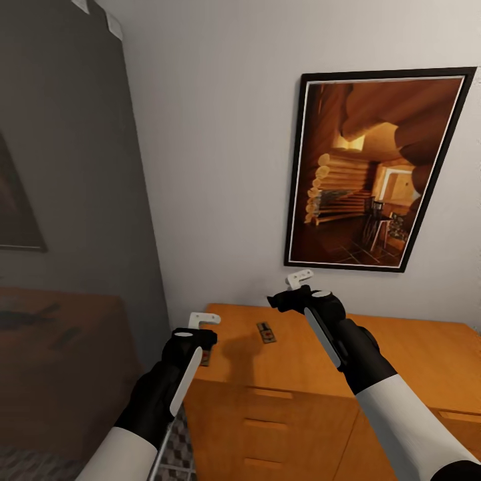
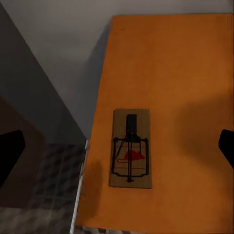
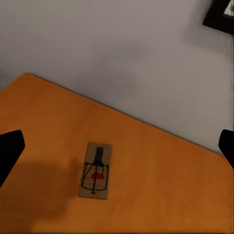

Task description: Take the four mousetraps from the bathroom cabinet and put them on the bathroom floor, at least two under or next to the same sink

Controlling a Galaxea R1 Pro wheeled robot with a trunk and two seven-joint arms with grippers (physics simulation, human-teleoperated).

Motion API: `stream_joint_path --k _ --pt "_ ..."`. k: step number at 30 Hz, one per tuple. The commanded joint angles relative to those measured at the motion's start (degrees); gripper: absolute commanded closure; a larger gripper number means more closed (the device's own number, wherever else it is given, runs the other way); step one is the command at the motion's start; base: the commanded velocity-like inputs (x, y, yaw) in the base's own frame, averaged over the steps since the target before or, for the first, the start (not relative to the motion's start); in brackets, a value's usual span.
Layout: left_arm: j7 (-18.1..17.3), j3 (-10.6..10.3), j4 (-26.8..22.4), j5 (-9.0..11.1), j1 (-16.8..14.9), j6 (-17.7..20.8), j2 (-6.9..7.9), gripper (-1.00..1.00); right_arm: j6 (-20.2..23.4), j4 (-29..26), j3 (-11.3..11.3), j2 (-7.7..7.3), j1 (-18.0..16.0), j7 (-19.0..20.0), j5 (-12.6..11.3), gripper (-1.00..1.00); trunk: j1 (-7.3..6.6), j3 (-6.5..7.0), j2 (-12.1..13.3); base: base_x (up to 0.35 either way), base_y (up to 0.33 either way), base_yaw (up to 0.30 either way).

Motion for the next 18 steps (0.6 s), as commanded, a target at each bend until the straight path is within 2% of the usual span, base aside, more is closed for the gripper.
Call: stream_joint_path --k 1,13,18 --pt "0.46 -0.06 -0.03 0.49 -0.02 0.18 0.00 -1.00 0.22 -0.05 0.09 -0.06 -0.03 -0.13 -0.33 -1.00 0.03 -0.03 -0.05 0.000 -0.095 0.000" --pt "0.46 -0.06 -0.03 0.51 -0.02 0.18 0.00 -1.00 0.22 -0.05 0.09 -0.06 -0.03 -0.13 -0.26 -1.00 0.03 -0.03 -0.05 0.000 -0.028 0.000" --pt "0.46 -0.11 -0.03 0.43 -0.02 0.18 0.00 -1.00 0.22 -0.05 0.09 -0.06 -0.03 -0.13 -0.25 -1.00 0.03 -0.03 -0.05 0.000 -0.154 0.000"
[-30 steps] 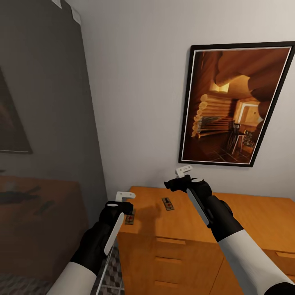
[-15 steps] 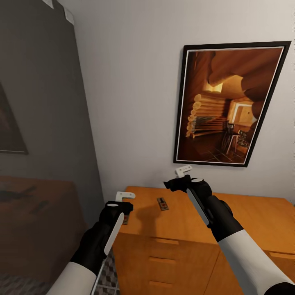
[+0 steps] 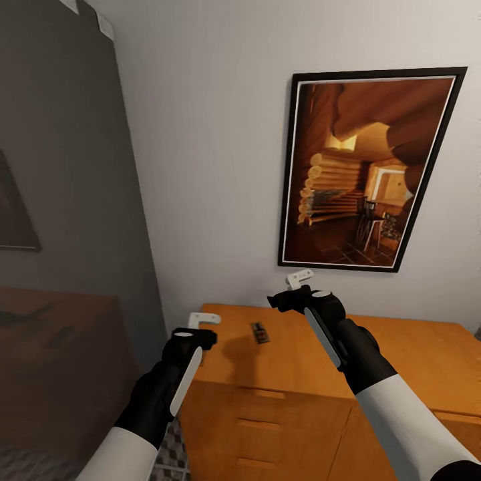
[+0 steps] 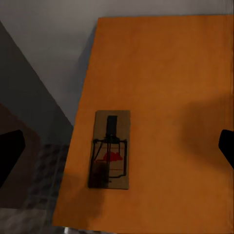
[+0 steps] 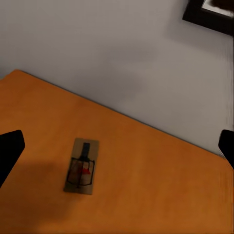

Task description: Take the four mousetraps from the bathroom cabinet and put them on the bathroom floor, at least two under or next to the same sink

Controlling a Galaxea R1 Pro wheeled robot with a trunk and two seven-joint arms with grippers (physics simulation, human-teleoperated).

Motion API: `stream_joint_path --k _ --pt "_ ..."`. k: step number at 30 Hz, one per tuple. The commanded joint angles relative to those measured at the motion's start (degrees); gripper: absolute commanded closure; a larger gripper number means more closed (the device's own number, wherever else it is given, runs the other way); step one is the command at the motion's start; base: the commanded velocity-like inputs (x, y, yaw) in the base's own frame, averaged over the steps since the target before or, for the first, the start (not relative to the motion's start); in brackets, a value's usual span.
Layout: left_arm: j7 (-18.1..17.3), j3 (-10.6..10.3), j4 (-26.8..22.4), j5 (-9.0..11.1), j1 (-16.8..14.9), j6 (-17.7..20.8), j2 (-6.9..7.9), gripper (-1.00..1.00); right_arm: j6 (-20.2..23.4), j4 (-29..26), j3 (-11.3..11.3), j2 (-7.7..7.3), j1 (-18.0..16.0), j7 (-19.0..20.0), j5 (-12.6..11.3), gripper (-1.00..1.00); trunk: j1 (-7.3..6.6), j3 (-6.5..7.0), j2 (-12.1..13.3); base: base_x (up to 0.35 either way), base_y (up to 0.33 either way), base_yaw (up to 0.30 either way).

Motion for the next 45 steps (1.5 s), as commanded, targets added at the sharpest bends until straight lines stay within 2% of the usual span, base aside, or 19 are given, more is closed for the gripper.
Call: stream_joint_path --k 1,36,45 --pt "0.47 -0.08 -0.04 0.48 -0.02 0.18 0.00 -1.00 0.21 -0.05 0.10 -0.06 -0.03 -0.11 -0.32 -1.00 0.02 -0.03 -0.05 0.000 -0.175 0.000" --pt "0.47 0.09 -0.04 0.49 -0.02 0.18 0.00 -1.00 -0.30 -0.05 0.10 -0.15 -0.03 -0.11 -0.41 -1.00 0.02 -0.03 -0.05 0.000 -0.015 0.000" --pt "0.47 0.09 -0.04 0.49 -0.02 0.18 0.00 -1.00 -0.32 -0.05 0.08 -0.15 -0.03 -0.11 -0.45 -1.00 0.02 -0.03 -0.05 0.000 0.094 0.000"
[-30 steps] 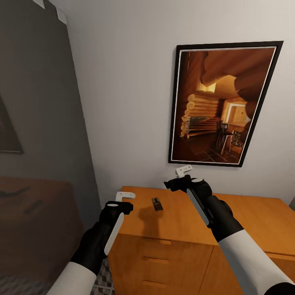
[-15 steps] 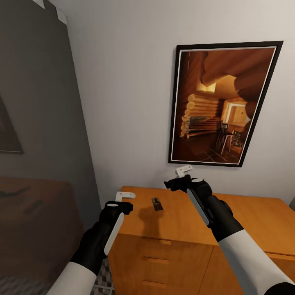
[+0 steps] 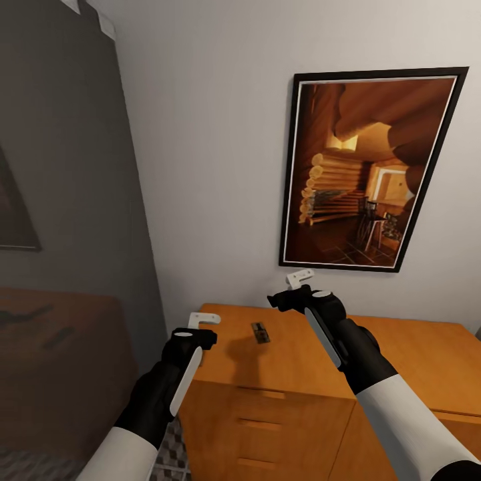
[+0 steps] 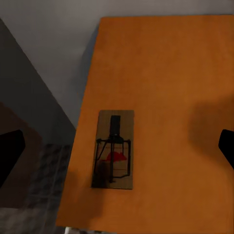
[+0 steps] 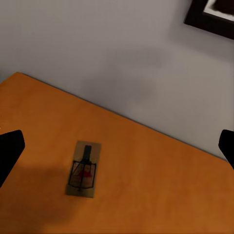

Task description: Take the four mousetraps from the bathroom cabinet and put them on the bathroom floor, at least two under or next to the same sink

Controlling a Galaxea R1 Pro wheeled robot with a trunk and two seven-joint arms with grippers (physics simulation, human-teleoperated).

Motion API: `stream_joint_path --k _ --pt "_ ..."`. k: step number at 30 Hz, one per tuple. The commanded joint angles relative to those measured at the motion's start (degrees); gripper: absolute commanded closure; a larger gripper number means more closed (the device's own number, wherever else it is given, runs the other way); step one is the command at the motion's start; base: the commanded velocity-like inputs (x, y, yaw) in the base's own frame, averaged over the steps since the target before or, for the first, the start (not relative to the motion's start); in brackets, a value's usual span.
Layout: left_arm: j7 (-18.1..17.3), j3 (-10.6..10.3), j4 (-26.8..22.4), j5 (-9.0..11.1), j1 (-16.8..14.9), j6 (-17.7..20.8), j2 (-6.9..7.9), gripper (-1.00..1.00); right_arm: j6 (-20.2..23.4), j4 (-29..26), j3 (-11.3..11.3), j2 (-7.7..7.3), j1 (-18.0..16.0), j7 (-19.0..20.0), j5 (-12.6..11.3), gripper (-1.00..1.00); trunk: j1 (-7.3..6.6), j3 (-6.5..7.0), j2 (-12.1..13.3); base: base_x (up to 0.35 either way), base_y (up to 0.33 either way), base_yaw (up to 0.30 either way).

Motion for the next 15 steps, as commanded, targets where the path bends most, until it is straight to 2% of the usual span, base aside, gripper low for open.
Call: stream_joint_path --k 1,15 --pt "0.46 -0.06 -0.03 0.47 -0.02 0.17 0.00 -1.00 0.22 -0.05 0.10 -0.05 -0.03 -0.12 -0.34 -1.00 0.03 -0.03 -0.05 0.000 0.043 0.000" --pt "0.46 -0.01 -0.03 0.45 -0.02 0.17 0.00 -1.00 0.25 -0.05 0.09 -0.05 -0.03 -0.12 -0.31 -1.00 0.03 -0.03 -0.05 0.000 0.012 0.000"
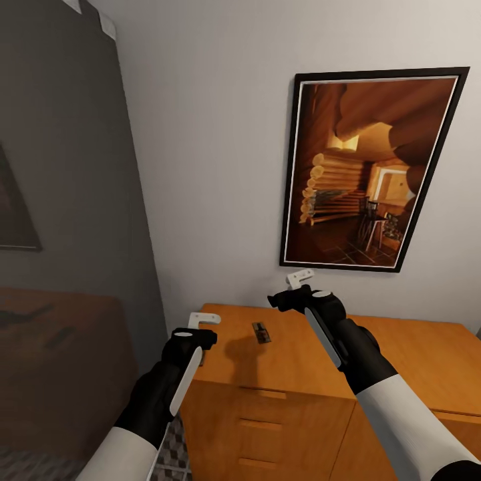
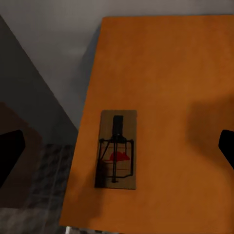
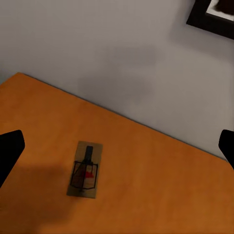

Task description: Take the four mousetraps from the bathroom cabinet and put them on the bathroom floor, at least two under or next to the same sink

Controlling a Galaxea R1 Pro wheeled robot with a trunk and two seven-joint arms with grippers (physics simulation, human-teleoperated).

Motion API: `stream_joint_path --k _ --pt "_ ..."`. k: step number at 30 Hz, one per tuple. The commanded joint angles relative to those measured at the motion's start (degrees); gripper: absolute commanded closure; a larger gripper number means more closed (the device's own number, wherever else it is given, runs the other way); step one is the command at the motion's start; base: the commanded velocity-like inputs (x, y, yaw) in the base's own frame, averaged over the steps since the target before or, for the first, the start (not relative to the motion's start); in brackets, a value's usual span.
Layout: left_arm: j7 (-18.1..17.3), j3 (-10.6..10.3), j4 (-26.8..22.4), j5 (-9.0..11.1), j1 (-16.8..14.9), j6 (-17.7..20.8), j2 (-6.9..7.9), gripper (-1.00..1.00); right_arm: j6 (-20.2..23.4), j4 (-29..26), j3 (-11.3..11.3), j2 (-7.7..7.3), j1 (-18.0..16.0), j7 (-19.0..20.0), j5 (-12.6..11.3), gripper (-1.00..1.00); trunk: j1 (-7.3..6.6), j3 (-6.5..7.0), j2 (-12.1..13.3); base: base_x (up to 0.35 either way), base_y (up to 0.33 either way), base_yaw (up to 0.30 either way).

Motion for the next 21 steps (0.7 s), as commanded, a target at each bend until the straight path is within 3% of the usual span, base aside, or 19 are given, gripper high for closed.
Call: stream_joint_path --k 1,21 --pt "0.46 -0.06 -0.03 0.46 -0.02 0.18 0.00 -1.00 0.21 -0.05 0.10 -0.05 -0.03 -0.12 -0.33 -1.00 0.02 -0.03 -0.05 0.000 0.001 0.000" --pt "0.46 -0.11 -0.03 0.20 -0.02 0.18 0.00 -1.00 0.22 -0.05 0.12 -0.05 -0.03 -0.12 -0.33 -1.00 0.02 -0.03 -0.05 0.028 0.055 0.000"
